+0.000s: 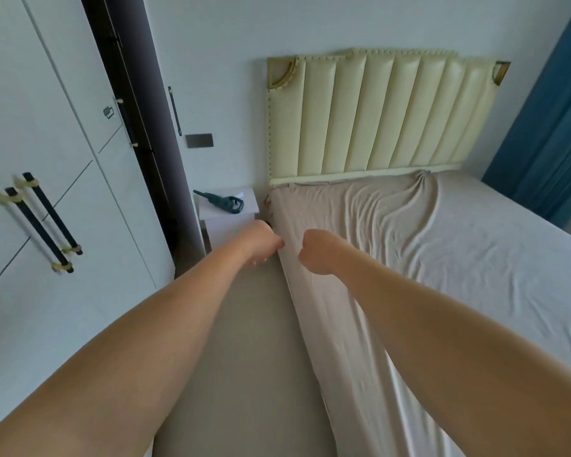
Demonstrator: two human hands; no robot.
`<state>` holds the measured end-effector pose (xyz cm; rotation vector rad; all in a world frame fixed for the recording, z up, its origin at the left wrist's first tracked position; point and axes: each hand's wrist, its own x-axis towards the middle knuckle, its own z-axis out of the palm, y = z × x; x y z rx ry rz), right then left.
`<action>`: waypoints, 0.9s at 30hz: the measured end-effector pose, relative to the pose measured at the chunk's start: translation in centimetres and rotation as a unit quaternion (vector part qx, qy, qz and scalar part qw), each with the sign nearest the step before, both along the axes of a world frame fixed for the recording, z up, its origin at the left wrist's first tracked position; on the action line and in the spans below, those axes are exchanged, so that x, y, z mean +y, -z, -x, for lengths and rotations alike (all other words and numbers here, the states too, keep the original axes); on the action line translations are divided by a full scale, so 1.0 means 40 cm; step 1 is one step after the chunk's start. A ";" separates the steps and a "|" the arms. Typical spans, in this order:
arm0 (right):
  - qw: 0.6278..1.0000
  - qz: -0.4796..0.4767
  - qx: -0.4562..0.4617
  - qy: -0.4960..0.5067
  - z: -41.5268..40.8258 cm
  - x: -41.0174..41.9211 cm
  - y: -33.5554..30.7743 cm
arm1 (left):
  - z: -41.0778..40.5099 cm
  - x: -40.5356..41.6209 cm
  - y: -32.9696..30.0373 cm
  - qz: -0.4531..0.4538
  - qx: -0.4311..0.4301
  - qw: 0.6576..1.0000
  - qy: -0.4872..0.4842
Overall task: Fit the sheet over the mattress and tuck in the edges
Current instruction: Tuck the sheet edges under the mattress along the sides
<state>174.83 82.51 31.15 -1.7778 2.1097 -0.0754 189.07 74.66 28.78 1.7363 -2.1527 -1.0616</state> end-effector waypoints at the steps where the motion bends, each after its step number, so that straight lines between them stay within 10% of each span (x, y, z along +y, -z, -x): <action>1: 1.000 0.003 -0.001 0.002 0.011 -0.019 -0.012 | 0.004 -0.023 -0.011 0.004 -0.005 1.000 -0.001; 27: 0.998 0.052 0.004 -0.028 0.219 -1.265 -0.080 | 0.208 -1.207 -0.099 0.048 -0.025 0.998 -0.041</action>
